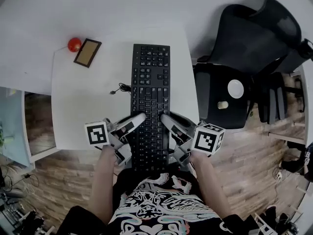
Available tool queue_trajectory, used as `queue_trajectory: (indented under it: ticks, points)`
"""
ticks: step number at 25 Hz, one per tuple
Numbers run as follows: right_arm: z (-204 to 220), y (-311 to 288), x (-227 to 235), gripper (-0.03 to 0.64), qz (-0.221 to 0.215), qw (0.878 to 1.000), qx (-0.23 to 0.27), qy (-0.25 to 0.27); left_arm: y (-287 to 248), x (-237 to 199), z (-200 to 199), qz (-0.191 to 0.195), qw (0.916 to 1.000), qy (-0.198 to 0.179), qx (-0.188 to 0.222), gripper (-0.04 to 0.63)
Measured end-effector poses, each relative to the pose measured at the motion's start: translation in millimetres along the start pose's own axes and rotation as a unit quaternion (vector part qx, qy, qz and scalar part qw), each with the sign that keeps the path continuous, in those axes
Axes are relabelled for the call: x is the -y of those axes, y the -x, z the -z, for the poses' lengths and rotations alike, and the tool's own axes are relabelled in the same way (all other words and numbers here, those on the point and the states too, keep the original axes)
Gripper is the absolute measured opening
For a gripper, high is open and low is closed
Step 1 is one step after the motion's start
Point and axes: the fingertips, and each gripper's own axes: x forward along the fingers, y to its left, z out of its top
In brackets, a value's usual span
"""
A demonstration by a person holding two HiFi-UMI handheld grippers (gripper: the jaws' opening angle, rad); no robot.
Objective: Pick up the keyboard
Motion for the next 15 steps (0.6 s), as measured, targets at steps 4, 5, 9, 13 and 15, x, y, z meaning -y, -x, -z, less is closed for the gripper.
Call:
queue_trajectory:
  ticks: [4,5,9,13,15]
  points:
    - [-2.2,1.6,-1.6,0.138,-0.009,1.000,-0.001,-0.003,-2.5,5.4,0.0,0.009,0.9999,0.010,0.010,0.100]
    - [-2.8,1.4,-1.3,0.137,-0.011,1.000,-0.001,-0.001,-3.1,5.7,0.1,0.011,0.9998,0.011,0.012,0.101]
    - [-2.6,3.2,-1.8,0.135,-0.018,1.000,0.002,0.002,-2.9,5.6,3.8,0.016,0.9996,0.013,0.021,0.103]
    - [-2.0,4.1,-3.2,0.133,-0.026,1.000,0.003,0.003,-2.8,7.2,4.1,0.020,0.9995,-0.001,0.024,0.106]
    - [-2.0,4.8,-3.0,0.133,-0.032,0.999,0.007,-0.001,-2.4,8.0,4.5,0.020,0.9995,-0.009,0.023,0.106]
